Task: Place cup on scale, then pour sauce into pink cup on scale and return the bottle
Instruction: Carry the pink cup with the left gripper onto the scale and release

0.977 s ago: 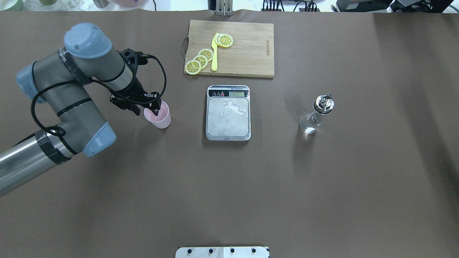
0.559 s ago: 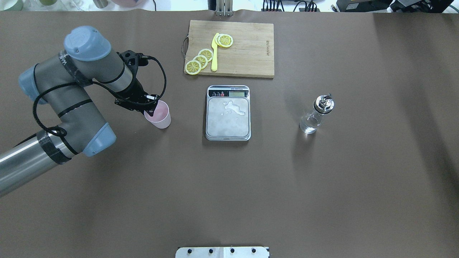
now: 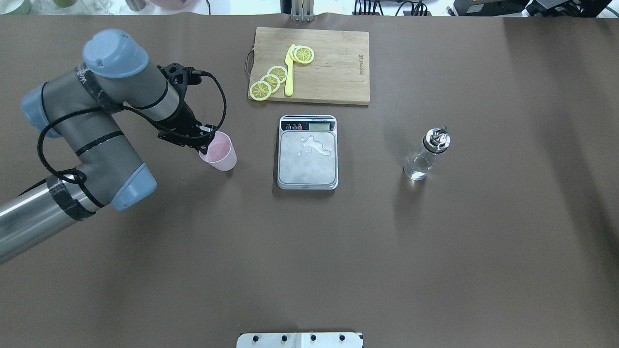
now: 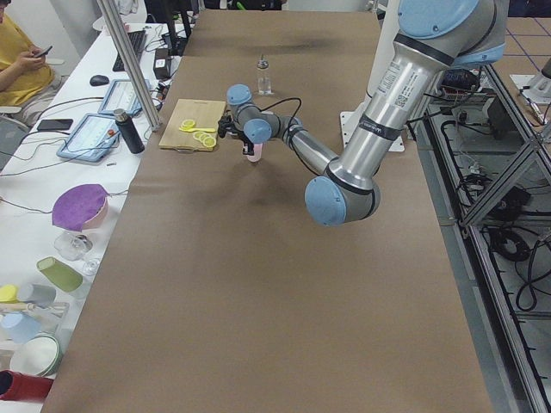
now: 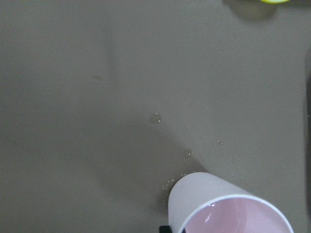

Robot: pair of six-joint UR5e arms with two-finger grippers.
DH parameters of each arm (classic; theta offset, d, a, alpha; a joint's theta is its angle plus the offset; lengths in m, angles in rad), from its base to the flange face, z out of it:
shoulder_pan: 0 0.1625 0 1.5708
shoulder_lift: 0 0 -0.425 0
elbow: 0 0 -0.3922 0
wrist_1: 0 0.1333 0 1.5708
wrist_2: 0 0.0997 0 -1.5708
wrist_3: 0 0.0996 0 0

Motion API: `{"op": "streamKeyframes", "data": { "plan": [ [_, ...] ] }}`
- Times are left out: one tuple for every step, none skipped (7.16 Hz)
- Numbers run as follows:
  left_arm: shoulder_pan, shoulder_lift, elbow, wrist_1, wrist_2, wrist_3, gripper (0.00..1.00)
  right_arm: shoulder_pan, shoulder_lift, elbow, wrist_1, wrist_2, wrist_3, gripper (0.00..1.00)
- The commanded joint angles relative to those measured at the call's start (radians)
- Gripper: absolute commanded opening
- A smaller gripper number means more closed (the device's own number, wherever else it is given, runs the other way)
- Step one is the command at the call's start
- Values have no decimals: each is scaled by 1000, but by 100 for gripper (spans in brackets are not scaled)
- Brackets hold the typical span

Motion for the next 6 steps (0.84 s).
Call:
{"op": "streamKeyframes", "data": {
  "plan": [
    [-4,-125,-55,266,8,-19,0,0,-3,-3,0,1,-1,100],
    [-1,-191,-50,321,32,-109,0,0,-3,-5,0,1,-1,100],
    [2,-228,-38,324,46,-183,0,0,-4,-7,-1,1,0,100],
    [6,-286,26,317,52,-267,0,0,-6,-8,-1,1,-1,100],
    [21,-337,77,315,63,-286,0,0,-6,-8,-1,1,-1,100],
    [45,-348,82,303,87,-326,0,0,-6,-8,-1,1,0,100]
  ]
}}
